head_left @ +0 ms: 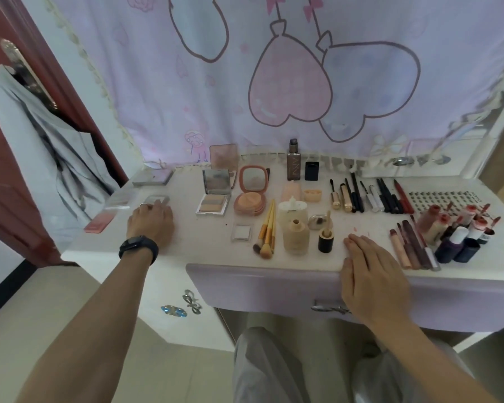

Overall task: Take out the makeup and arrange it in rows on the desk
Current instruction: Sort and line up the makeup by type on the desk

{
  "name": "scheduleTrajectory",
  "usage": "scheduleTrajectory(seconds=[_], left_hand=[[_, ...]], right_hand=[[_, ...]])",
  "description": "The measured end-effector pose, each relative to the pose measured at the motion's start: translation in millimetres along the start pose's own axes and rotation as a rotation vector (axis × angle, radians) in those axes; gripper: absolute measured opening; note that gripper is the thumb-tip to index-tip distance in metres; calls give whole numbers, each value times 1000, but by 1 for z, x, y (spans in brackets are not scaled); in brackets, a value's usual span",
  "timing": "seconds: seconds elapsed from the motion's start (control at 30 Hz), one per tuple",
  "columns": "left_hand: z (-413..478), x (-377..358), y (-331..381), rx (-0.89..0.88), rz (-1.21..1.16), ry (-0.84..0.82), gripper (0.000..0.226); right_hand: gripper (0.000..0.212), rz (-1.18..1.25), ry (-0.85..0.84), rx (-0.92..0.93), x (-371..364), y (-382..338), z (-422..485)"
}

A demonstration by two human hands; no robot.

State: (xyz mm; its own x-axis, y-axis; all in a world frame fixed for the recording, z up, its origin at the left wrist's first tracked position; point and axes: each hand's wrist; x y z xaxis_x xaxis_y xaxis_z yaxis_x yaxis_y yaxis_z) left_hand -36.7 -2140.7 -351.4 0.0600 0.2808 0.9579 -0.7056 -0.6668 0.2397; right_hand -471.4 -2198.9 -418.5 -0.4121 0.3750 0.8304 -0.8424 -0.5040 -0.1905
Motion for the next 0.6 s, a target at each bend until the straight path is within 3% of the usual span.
scheduleTrajectory(seconds=[0.43, 0.6], left_hand=[[-45, 3, -20, 31, 8, 139, 37], [-57, 18, -17, 31, -135, 6, 36]], right_hand=[[55, 15, -23, 13, 4, 0, 0], [55, 35, -16, 21, 3, 2, -1]])
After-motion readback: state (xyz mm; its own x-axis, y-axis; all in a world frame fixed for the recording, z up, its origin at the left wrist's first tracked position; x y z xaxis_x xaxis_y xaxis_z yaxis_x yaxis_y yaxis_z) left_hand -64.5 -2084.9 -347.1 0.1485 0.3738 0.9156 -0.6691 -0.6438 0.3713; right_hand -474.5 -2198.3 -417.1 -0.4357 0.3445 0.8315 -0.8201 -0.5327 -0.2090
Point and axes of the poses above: each hand's wrist, its own z-axis towards the middle knuckle, its own x-axis out of the back of the hand, y = z × x
